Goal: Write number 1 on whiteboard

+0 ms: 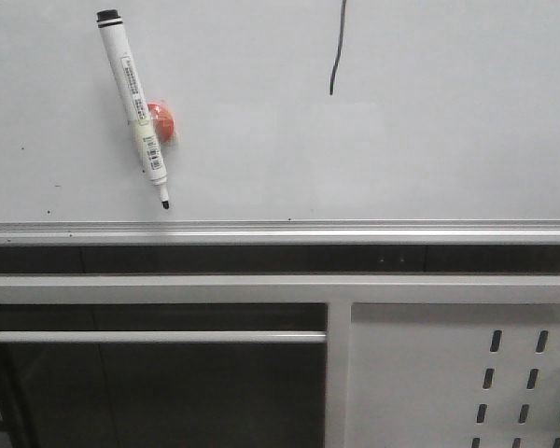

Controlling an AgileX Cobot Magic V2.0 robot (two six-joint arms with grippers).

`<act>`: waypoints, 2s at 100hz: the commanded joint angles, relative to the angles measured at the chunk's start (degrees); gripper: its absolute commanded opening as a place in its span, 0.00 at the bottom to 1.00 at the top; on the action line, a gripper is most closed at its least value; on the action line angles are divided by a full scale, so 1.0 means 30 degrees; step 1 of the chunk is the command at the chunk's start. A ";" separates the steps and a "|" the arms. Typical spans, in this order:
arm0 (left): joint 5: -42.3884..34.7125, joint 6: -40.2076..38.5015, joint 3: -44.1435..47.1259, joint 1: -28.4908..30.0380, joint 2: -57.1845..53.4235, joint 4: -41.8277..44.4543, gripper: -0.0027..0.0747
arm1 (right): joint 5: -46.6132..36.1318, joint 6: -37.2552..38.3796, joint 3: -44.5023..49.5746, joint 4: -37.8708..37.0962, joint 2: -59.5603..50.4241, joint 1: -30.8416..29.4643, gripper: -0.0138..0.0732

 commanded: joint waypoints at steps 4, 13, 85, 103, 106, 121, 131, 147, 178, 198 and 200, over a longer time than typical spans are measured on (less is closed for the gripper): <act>-0.0940 0.0883 0.0443 0.0019 -0.0500 -0.0527 0.01 | -0.1585 -0.0029 -0.0405 0.0025 -0.0242 -0.0087 0.08; -0.0940 0.0883 0.0443 0.0019 -0.0500 -0.0527 0.01 | -0.1585 -0.0029 -0.0405 0.0025 -0.0242 -0.0087 0.08; -0.0866 0.0883 0.0443 0.0019 -0.0500 -0.0370 0.01 | -0.1585 -0.0029 -0.0405 0.0025 -0.0242 -0.0087 0.08; -0.0866 0.0883 0.0443 0.0019 -0.0500 -0.0370 0.01 | -0.1585 -0.0029 -0.0405 0.0025 -0.0242 -0.0087 0.08; -0.0866 0.0883 0.0443 0.0019 -0.0500 -0.0370 0.01 | -0.1585 -0.0029 -0.0405 -0.0251 -0.0242 -0.0087 0.08; -0.0866 0.0883 0.0443 0.0019 -0.0500 -0.0370 0.01 | -0.2122 0.3690 0.0247 -0.2726 -0.0242 -0.0275 0.08; -0.0866 0.0883 0.0443 0.0019 -0.0500 -0.0370 0.01 | -0.3982 0.9156 0.1032 -0.6067 -0.0242 -0.1002 0.08; -0.0866 0.0883 0.0443 0.0019 -0.0500 -0.0370 0.01 | -0.7922 1.0220 0.2896 -0.7603 -0.0242 -0.2596 0.08; -0.0866 0.0883 0.0443 0.0019 -0.0500 -0.0370 0.01 | -1.3941 1.0220 0.7954 -0.7517 -0.0242 -0.6527 0.08; -0.0866 0.0883 0.0443 0.0019 -0.0500 -0.0370 0.01 | -1.5865 1.0220 0.9751 -0.6516 -0.0242 -0.7691 0.08; -0.0866 0.0883 0.0443 0.0019 -0.0500 -0.0370 0.01 | -1.6252 1.0220 1.0009 -0.6435 -0.0242 -0.7751 0.08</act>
